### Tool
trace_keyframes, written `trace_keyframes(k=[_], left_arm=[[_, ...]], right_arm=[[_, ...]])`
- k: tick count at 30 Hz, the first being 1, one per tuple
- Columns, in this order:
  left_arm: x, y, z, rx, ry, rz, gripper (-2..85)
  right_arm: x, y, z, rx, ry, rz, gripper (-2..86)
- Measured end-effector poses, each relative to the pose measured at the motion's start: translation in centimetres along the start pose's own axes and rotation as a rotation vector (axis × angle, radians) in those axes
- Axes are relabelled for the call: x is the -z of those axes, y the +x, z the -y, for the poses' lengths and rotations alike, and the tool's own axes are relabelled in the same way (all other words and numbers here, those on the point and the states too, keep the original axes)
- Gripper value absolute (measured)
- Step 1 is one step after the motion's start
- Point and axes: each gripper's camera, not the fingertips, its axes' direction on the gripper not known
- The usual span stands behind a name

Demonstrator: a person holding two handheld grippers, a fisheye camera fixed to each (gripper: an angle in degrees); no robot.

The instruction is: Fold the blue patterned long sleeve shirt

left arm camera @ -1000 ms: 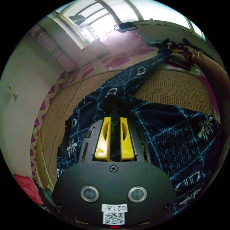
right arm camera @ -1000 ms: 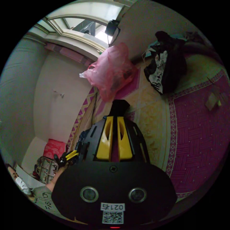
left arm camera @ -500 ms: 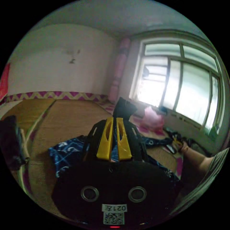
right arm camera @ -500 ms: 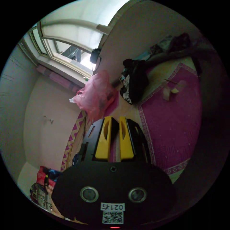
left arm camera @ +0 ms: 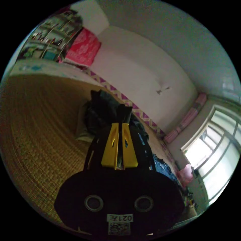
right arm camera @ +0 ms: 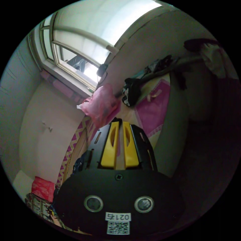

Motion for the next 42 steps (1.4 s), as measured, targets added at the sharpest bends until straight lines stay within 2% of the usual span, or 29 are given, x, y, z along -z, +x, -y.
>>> trace_keyframes(k=[2,5,9,11,16,18,21,23,29,31,34,36,40,42], left_arm=[[0.3,-6.7,1.3,0.123,-0.014,-0.024,-0.9],[0.7,-12.1,3.1,0.182,-0.009,-0.056,-0.9],[1.6,-16.5,5.4,0.239,-0.018,-0.1,-0.9],[3.1,-19.1,5.9,0.32,0.001,-0.167,-0.8],[4.6,-24.5,5.5,0.542,-0.024,-0.173,0.0],[4.9,-25.5,6.5,0.535,-0.042,-0.138,1.6],[6.9,-26.9,8.8,0.502,0.044,-0.112,5.7],[8.4,-27.6,11.0,0.434,0.095,-0.023,7.2],[2.2,-26.9,16.5,0.217,-0.195,0.086,10.6],[0.4,-26.0,17.6,0.128,-0.25,0.134,9.2],[-2.6,-25.2,18.8,0.066,-0.386,0.253,0.8],[-2.5,-24.8,19.3,0.063,-0.351,0.279,-0.2],[0.3,-22.5,21.0,0.034,-0.186,0.204,-0.5],[-0.8,-23.2,21.0,0.075,-0.246,0.249,0.0]], right_arm=[[0.5,-1.1,-2.1,-0.009,-0.04,0.015,1.5],[0.7,-2.5,-4.5,-0.014,-0.096,0.045,1.4],[0.9,-4.2,-7.0,-0.007,-0.154,0.073,1.3],[1.2,-5.1,-8.5,-0.001,-0.183,0.087,1.2],[2.1,-5.7,-11.3,-0.014,-0.222,0.121,1.1],[2.3,-5.7,-12.1,-0.034,-0.241,0.147,1.1],[2.9,-5.9,-12.9,-0.044,-0.243,0.163,1.1],[3.5,-6.5,-13.4,-0.022,-0.248,0.151,1.2],[4.2,-6.4,-14.7,-0.04,-0.264,0.148,1.2],[4.4,-6.2,-15.1,-0.049,-0.266,0.145,1.0],[4.9,-6.3,-15.6,-0.046,-0.261,0.131,0.8],[5.2,-6.4,-15.9,-0.049,-0.261,0.133,0.7],[5.5,-6.8,-16.4,-0.039,-0.273,0.132,0.6],[5.7,-7.1,-16.5,-0.032,-0.276,0.128,0.5]])
